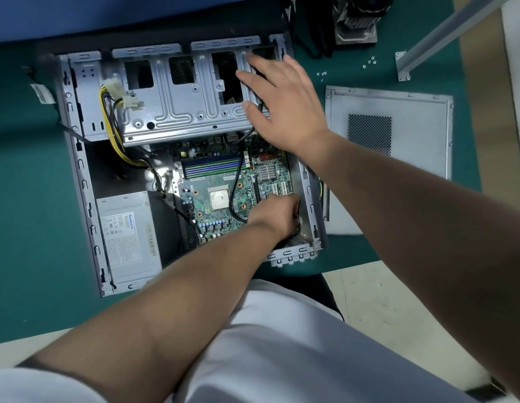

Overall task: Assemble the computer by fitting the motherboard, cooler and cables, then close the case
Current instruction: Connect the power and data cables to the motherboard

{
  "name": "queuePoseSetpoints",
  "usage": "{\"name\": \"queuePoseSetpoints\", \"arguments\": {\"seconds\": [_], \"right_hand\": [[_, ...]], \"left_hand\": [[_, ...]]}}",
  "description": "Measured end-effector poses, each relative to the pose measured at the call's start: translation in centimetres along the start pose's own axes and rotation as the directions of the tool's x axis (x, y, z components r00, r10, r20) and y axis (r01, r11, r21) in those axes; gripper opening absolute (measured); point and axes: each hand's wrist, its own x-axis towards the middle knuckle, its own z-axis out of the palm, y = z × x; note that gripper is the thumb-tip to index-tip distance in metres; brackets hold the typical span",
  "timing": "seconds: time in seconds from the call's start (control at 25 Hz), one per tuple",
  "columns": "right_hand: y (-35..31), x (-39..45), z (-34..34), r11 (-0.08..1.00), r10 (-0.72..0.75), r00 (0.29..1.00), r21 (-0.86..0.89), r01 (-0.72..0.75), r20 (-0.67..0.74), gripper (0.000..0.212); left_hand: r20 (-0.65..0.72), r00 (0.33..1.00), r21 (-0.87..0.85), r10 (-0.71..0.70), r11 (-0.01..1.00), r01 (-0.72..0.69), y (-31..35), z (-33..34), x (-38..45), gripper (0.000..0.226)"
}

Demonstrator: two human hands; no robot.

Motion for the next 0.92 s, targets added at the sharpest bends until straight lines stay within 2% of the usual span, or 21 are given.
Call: {"name": "queuePoseSetpoints", "arguments": {"seconds": [0.32, 0.48, 0.68, 0.92], "right_hand": [[-0.05, 0.01, -0.12, 1.0, 0.0, 1.0, 0.003, -0.001, 0.008, 0.053], [-0.01, -0.04, -0.18, 1.0, 0.001, 1.0, 0.007, -0.001, 0.011, 0.054], [-0.01, -0.05, -0.18, 1.0, 0.0, 1.0, 0.011, 0.0, 0.011, 0.054], [-0.09, -0.06, -0.2, 1.0, -0.004, 1.0, 0.026, 0.003, 0.004, 0.053]], "left_hand": [[0.065, 0.998, -0.131, -0.015, 0.991, 0.023, -0.44, -0.59, 0.06, 0.017], [0.054, 0.998, -0.151, -0.026, 0.988, 0.034, -0.27, -0.65, 0.05, 0.016], [0.036, 0.997, -0.108, -0.073, 0.991, 0.077, 0.34, -0.57, -0.08, 0.045], [0.03, 0.995, -0.106, -0.095, 0.99, 0.098, 0.52, -0.63, 0.23, 0.061]]}}
